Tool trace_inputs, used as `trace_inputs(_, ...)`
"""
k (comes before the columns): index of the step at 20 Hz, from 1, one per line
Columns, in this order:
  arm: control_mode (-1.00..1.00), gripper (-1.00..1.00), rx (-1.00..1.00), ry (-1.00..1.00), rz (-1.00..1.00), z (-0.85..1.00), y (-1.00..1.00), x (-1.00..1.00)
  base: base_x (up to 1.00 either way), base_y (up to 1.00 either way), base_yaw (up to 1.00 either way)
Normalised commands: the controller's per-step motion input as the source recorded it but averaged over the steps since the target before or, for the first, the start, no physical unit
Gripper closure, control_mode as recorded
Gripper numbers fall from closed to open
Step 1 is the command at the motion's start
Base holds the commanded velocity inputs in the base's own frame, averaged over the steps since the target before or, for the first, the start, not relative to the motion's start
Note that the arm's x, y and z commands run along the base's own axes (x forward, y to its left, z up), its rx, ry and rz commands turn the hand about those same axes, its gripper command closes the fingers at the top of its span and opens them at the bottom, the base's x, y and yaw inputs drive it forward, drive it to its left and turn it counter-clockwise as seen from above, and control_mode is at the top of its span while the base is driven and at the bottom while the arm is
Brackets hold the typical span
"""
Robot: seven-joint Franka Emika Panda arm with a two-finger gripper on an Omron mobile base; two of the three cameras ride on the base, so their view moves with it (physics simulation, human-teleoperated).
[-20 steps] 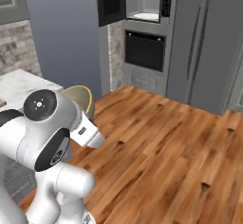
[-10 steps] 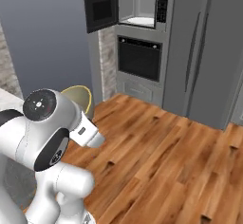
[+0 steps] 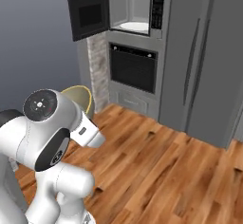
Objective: Place the bowl containing the tomato and squash in the microwave. Close the microwave door and press the start button to microwave the meal.
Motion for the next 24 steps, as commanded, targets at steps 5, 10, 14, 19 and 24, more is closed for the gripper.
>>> trace_inputs(5, 1.00, 1.00, 0.00, 0.00, 0.00, 0.00, 0.00, 0.00, 1.00, 0.18, 0.00)
trace_inputs(10, 1.00, 1.00, 0.00, 0.00, 0.00, 0.00, 0.00, 0.00, 1.00, 0.20, 0.00)
trace_inputs(14, 1.00, 1.00, 0.00, 0.00, 0.00, 0.00, 0.00, 0.00, 1.00, 0.24, 0.00)
trace_inputs(19, 1.00, 1.00, 0.00, 0.00, 0.00, 0.00, 0.00, 0.00, 1.00, 0.25, 0.00)
trace_inputs(24, 1.00, 1.00, 0.00, 0.00, 0.00, 0.00, 0.00, 0.00, 1.00, 0.29, 0.00)
